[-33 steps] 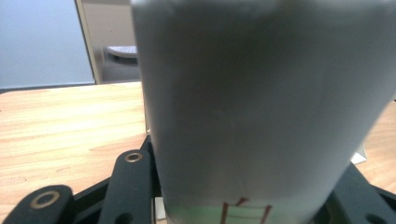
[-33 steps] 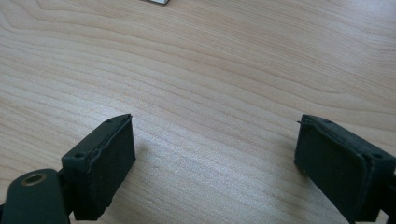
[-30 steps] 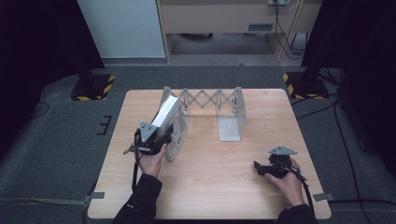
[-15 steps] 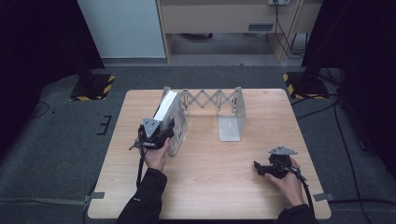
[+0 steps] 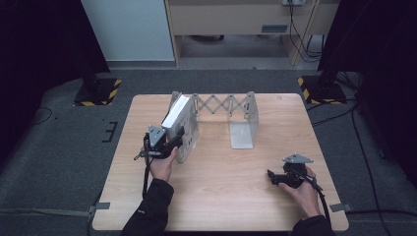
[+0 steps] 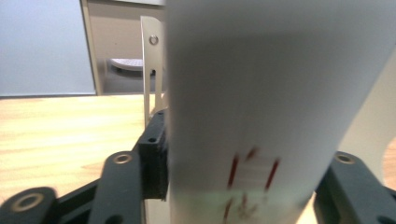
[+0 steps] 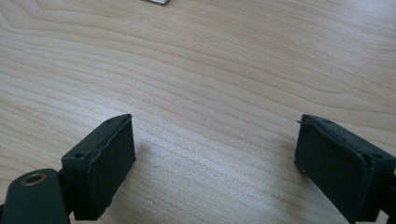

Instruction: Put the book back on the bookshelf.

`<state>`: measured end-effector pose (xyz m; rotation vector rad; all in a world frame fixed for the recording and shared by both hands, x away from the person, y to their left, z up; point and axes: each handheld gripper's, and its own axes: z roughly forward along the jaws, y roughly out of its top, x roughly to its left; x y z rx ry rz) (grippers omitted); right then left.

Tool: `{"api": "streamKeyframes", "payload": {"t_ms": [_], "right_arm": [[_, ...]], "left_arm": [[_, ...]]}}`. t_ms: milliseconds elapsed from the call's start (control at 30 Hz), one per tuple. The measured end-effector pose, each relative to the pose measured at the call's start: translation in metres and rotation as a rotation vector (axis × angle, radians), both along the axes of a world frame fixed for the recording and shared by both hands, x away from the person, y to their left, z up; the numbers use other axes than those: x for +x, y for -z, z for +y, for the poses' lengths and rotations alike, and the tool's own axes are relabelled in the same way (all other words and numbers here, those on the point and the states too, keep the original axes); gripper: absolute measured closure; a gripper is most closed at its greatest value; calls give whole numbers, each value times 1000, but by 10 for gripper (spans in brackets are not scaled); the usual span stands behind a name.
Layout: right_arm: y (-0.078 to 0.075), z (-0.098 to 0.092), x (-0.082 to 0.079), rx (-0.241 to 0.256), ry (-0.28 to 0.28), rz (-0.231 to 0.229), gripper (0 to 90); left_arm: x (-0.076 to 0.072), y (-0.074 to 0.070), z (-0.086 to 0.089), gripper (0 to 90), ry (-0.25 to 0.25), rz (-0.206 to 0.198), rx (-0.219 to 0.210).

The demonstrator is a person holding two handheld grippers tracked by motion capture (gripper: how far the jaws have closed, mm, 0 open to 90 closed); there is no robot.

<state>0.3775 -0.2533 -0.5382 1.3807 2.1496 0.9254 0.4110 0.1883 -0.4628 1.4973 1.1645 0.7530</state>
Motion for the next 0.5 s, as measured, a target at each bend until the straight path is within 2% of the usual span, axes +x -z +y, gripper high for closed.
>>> {"api": "streamKeyframes", "payload": {"t_ms": [67,100,133,167,233,300,400,500], "right_arm": [[0,0,0,0,0,0,123],[0,0,0,0,1,-1,123],[0,0,0,0,1,-1,123],[0,0,0,0,0,0,123],[0,0,0,0,0,0,123],[0,0,0,0,0,0,123],[0,0,0,0,1,-1,123],[0,0,0,0,0,0,123]], "left_arm": [[-3,2,-2,448,8,22,31],[-4,4,-2,452,8,40,31],[-4,4,-2,451,8,40,31],[-3,10,-1,452,10,68,32],[-3,14,0,464,13,76,24],[-2,17,1,479,22,78,9],[-3,16,-3,508,12,53,63],[-2,17,-4,515,-2,40,71]]}}
